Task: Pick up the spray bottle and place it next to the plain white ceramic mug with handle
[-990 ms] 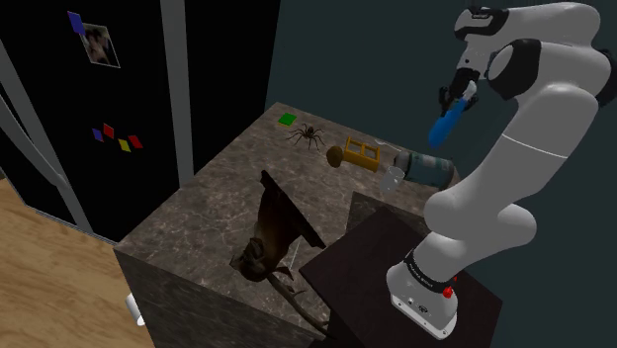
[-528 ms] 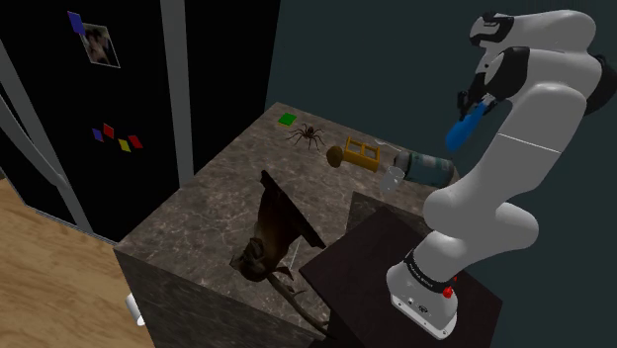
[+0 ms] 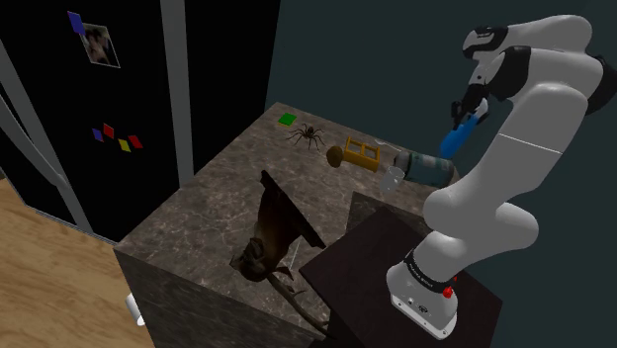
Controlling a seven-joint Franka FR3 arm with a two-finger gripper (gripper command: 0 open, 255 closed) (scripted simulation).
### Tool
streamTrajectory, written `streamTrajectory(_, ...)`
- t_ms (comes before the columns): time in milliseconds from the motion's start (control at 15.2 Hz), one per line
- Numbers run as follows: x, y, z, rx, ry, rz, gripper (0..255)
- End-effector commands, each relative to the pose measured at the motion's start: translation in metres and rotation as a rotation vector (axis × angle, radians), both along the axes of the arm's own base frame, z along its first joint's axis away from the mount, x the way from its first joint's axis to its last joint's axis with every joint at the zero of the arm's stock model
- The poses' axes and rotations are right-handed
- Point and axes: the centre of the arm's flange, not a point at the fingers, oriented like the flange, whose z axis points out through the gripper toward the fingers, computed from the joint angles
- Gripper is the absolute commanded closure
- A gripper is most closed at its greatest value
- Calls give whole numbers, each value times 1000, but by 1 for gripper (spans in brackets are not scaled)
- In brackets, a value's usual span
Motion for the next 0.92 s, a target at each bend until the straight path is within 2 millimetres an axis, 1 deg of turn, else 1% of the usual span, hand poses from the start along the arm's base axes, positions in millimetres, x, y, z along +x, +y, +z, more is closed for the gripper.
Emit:
streamTrajectory(0, 0, 0, -11, -1, 0, 0, 255)
streamTrajectory(858, 0, 0, -79, -1, 0, 0, 255)
